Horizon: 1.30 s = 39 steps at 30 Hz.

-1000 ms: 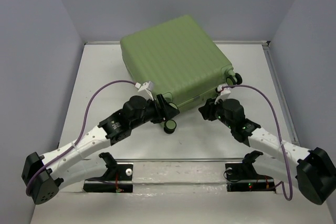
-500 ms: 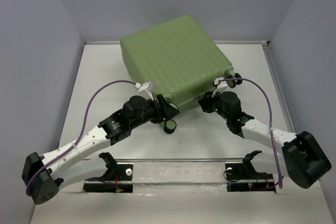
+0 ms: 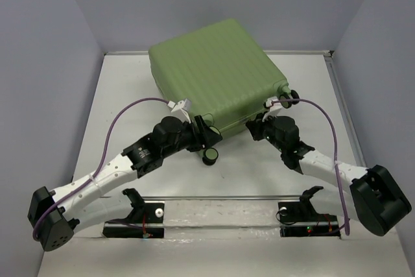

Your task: Pack the luggage

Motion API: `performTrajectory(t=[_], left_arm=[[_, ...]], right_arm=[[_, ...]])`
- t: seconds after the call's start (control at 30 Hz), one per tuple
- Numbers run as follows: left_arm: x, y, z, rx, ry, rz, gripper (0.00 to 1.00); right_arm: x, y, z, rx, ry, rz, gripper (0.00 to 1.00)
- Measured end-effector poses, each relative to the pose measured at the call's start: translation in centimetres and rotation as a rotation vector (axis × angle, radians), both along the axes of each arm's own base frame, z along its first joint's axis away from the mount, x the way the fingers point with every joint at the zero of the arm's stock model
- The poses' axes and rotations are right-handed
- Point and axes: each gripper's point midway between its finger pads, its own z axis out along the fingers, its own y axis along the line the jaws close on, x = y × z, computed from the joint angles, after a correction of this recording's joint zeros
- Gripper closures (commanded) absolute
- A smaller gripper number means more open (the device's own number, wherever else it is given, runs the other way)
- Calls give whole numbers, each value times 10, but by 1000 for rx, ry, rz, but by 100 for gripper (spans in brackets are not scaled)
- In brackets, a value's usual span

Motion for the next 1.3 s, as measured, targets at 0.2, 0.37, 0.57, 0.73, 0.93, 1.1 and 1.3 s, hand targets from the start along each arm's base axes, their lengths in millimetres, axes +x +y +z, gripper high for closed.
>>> performTrajectory(t=[0.2,0.37,0.57,0.73,0.93,1.1,1.3], left_arm=[[3,-15,17,15,30,-33,94],[2,-31,33,22,54,-71,94],[12,-25,32,64,53,-46,94],[21,-6,14,132,43,33,94],[40,10,17,35,-65,173,94],[37,9,22,-81,-76,186,81],[11,2,33,-181,-83,108,30]], right_arm=[[-47,55,10,71,18,129,93],[-108,129,29,141,9,269,93],[-105,177,40,296,-58,142,93],[-88,201,30,426,-86,-8,93],[-68,224,31,517,-98,-149,65],[-95,235,37,557,-69,-42,26],[-178,221,30,514,53,224,14]])
